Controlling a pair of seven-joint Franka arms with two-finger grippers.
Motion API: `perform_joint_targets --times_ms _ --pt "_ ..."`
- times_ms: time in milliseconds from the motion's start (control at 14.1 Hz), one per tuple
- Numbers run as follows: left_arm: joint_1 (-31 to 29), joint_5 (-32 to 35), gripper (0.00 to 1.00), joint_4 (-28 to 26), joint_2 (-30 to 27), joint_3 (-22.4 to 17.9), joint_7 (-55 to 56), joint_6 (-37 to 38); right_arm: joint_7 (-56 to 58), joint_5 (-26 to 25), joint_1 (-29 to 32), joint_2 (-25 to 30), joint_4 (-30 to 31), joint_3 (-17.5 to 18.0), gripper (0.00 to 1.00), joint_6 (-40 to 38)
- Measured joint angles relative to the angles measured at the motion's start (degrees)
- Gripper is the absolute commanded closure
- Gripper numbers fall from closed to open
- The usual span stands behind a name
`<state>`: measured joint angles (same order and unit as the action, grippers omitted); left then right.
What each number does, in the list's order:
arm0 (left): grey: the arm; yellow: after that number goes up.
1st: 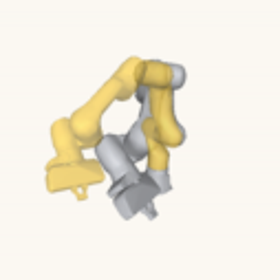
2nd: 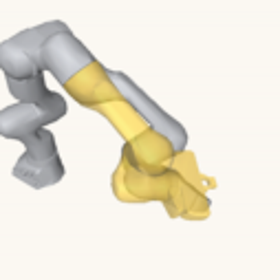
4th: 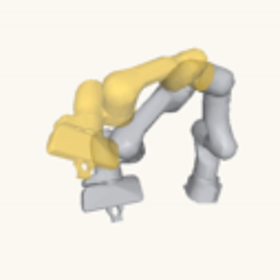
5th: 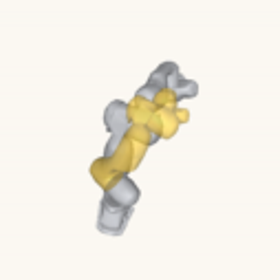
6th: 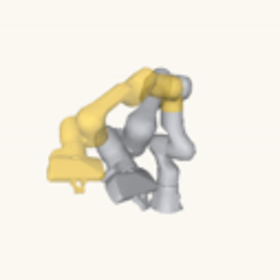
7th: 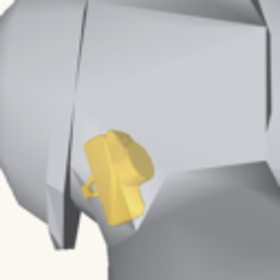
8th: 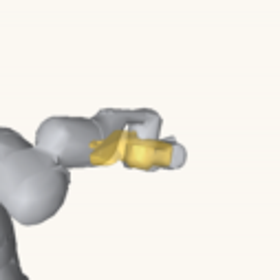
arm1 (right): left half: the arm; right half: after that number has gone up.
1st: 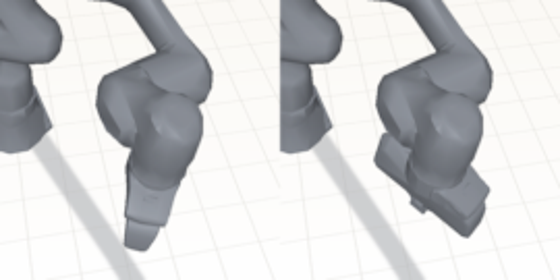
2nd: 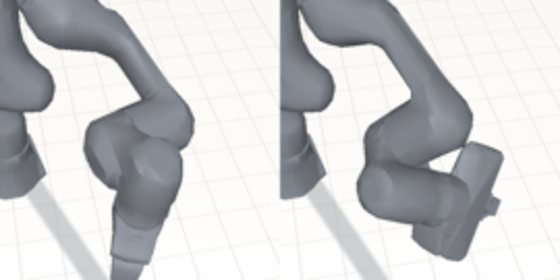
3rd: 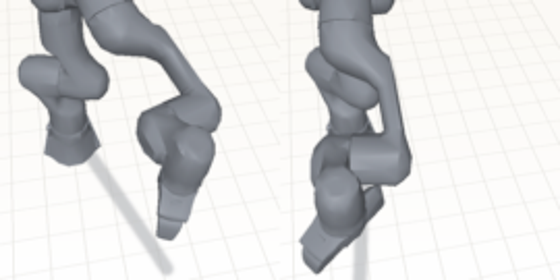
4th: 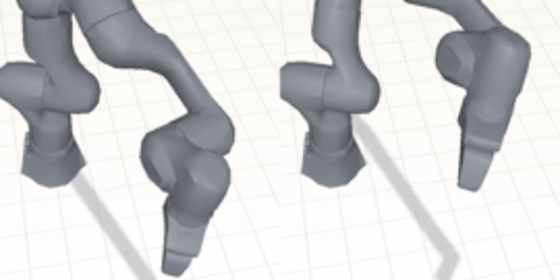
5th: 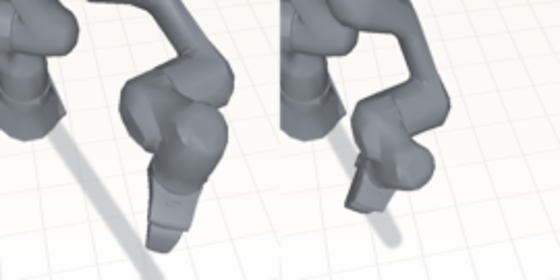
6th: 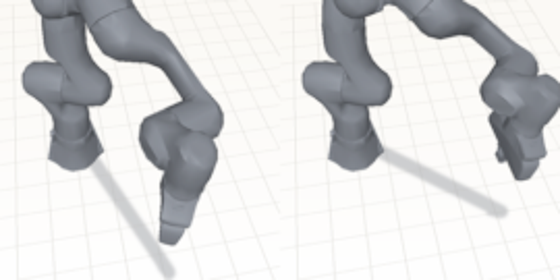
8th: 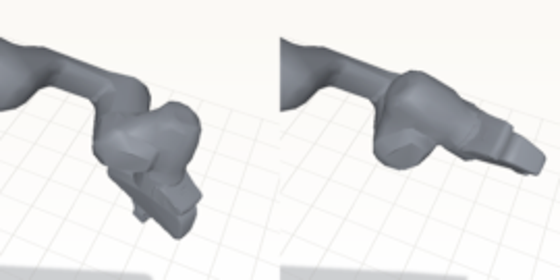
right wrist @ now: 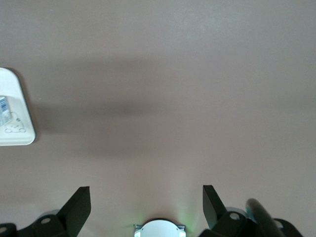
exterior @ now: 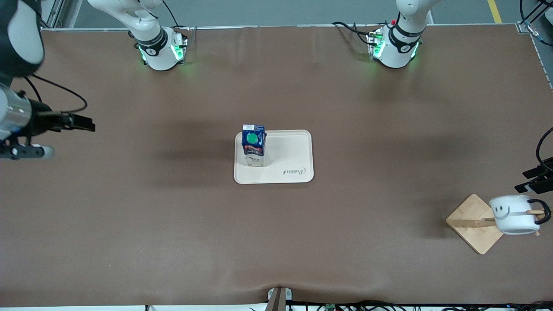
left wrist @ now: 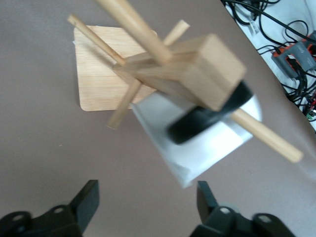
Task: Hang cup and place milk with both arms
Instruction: 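Open the left gripper and withdraw while the right gripper reaches the milk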
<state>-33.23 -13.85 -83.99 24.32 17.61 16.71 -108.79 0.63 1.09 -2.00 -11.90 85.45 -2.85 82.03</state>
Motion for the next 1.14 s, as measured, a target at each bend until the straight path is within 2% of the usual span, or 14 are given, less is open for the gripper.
perform_joint_targets --times_ms 213,355,497,781,1135 --pt "2.3 1.3 0.0 0.6 -1.4 0.3 0.0 0.0 0.0 0.4 -0.4 -0.3 -1.3 0.0 0.0 0.3" --pt "3.7 4.8 0.0 0.8 -3.0 1.2 0.0 0.8 0.0 3.2 -0.6 -0.2 -1.5 0.0 0.0 0.2" --pt "4.0 8.0 0.0 0.9 -4.7 2.7 0.0 2.7 0.0 4.9 -1.2 -0.2 -1.5 0.1 0.0 -0.2" --pt "4.1 15.9 0.0 1.0 -7.1 7.8 0.0 5.7 -0.3 5.0 -7.3 -0.7 -1.5 0.4 0.0 0.1" --pt "4.2 21.8 0.0 2.5 -7.8 12.1 0.0 10.6 2.4 5.1 -9.2 -5.7 -1.3 0.5 0.0 8.7"
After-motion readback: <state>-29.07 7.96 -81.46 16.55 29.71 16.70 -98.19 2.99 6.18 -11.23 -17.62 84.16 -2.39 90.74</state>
